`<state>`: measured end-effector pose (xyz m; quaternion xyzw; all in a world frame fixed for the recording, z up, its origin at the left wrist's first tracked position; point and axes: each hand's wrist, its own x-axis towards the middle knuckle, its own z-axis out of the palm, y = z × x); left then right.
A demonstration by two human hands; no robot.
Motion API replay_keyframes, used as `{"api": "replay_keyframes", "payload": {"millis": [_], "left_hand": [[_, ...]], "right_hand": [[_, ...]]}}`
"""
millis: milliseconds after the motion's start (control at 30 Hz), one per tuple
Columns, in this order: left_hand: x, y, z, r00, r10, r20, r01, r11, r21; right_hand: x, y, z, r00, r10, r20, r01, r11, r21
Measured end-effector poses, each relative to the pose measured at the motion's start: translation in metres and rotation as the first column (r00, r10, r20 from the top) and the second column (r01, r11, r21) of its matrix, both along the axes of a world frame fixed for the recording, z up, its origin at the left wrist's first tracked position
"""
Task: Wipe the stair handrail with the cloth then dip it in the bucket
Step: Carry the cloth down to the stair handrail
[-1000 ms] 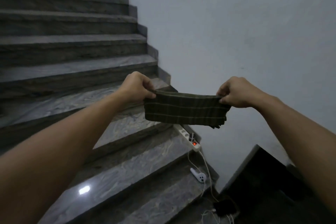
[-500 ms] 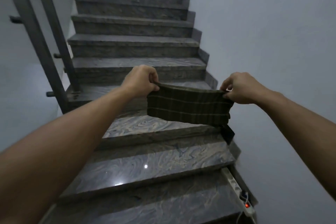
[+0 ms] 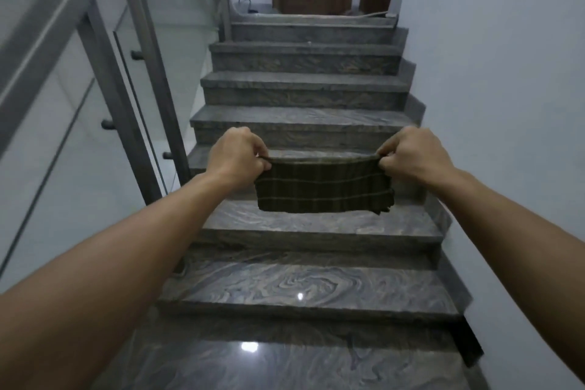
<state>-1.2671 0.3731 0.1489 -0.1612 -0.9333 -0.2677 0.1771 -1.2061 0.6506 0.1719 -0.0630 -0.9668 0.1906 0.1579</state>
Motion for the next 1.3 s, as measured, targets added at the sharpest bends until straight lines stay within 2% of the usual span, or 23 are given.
{"api": "replay_keyframes", "payload": {"millis": [100, 333, 533, 667, 800, 1000, 1300], "left_hand": [[-0.036, -0.009, 0.031, 0.997, 0.069, -0.045, -0.067, 0.997, 0.028], [-0.128, -0.022, 0.089, 0.97, 0.171, -0.175, -0.158, 0.984, 0.084], [-0.213, -0.035, 0.143, 0.978, 0.143, -0.155, -0.134, 0.989, 0.067], [-0.262, -0.037, 0.18, 0.991, 0.109, -0.081, -0.096, 0.984, 0.148], [-0.307, -0.034, 0.213, 0.993, 0.053, -0.103, -0.029, 0.974, 0.225], [-0.376, -0.024, 0.252, 0.983, -0.003, -0.184, 0.03, 0.989, 0.146], [-0.464, -0.03, 0.354, 0.939, 0.026, -0.344, -0.021, 1.0, 0.017]], "right_hand": [[-0.042, -0.008, 0.029, 0.997, -0.016, -0.08, 0.017, 1.0, 0.005], [-0.158, -0.026, 0.078, 0.99, 0.029, -0.139, -0.03, 1.0, -0.006], [-0.241, -0.044, 0.125, 0.981, 0.013, -0.192, -0.004, 0.999, 0.046], [-0.286, -0.047, 0.166, 0.974, 0.022, -0.226, 0.003, 0.994, 0.109], [-0.335, -0.042, 0.202, 0.966, 0.052, -0.252, -0.026, 0.994, 0.105], [-0.416, -0.037, 0.255, 0.945, 0.088, -0.314, -0.052, 0.991, 0.121], [-0.533, -0.043, 0.365, 0.899, 0.188, -0.396, -0.164, 0.982, 0.094]]}}
